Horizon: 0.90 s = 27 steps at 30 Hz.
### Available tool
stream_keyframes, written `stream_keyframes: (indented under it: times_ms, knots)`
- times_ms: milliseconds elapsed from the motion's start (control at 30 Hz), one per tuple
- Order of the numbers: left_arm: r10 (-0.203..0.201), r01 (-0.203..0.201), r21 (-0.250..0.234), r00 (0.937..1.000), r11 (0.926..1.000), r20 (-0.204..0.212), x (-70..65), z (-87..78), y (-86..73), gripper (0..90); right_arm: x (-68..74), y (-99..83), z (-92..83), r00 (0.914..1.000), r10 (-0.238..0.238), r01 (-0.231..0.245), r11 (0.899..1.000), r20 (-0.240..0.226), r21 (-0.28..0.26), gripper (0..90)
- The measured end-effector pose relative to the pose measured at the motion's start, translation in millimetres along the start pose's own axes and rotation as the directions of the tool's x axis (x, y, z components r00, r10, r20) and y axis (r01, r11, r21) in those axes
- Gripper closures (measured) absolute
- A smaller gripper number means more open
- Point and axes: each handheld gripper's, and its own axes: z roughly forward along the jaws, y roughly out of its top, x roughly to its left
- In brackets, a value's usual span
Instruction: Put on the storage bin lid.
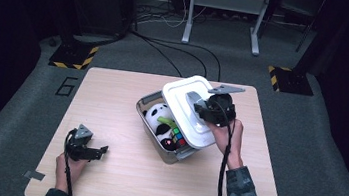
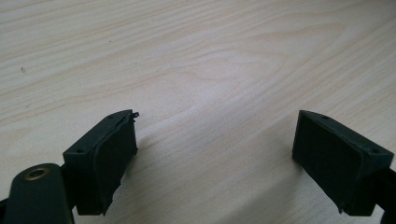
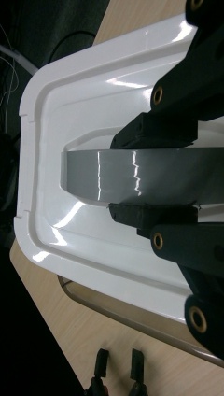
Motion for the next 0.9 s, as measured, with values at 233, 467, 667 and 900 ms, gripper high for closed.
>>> stream_keyframes:
  times_ms: [233,467,667,900]
  knots:
    - [0.001,-0.001,0.001,1.0000,1.0000,0.001,0.1,0.0,0.0,13.2,18.8,8.0,18.2,0.9984,-0.034,0.035,0.999,-0.046,0.040,66.6]
    - [0.003,-0.003,0.001,1.0000,1.0000,0.001,0.2,0.0,0.0,13.2,28.1,11.9,30.4,0.9966,-0.048,0.052,0.996,-0.067,0.069,66.7]
    - [0.005,-0.005,0.004,1.0000,1.0000,0.000,0.3,-0.2,0.0,13.2,38.7,16.2,43.7,0.9946,-0.063,0.072,0.991,-0.082,0.110,66.6]
    - [0.003,-0.003,0.000,1.0000,1.0000,0.002,0.3,0.0,0.1,13.3,46.2,18.7,56.2,0.9933,-0.073,0.086,0.984,-0.090,0.156,66.6]
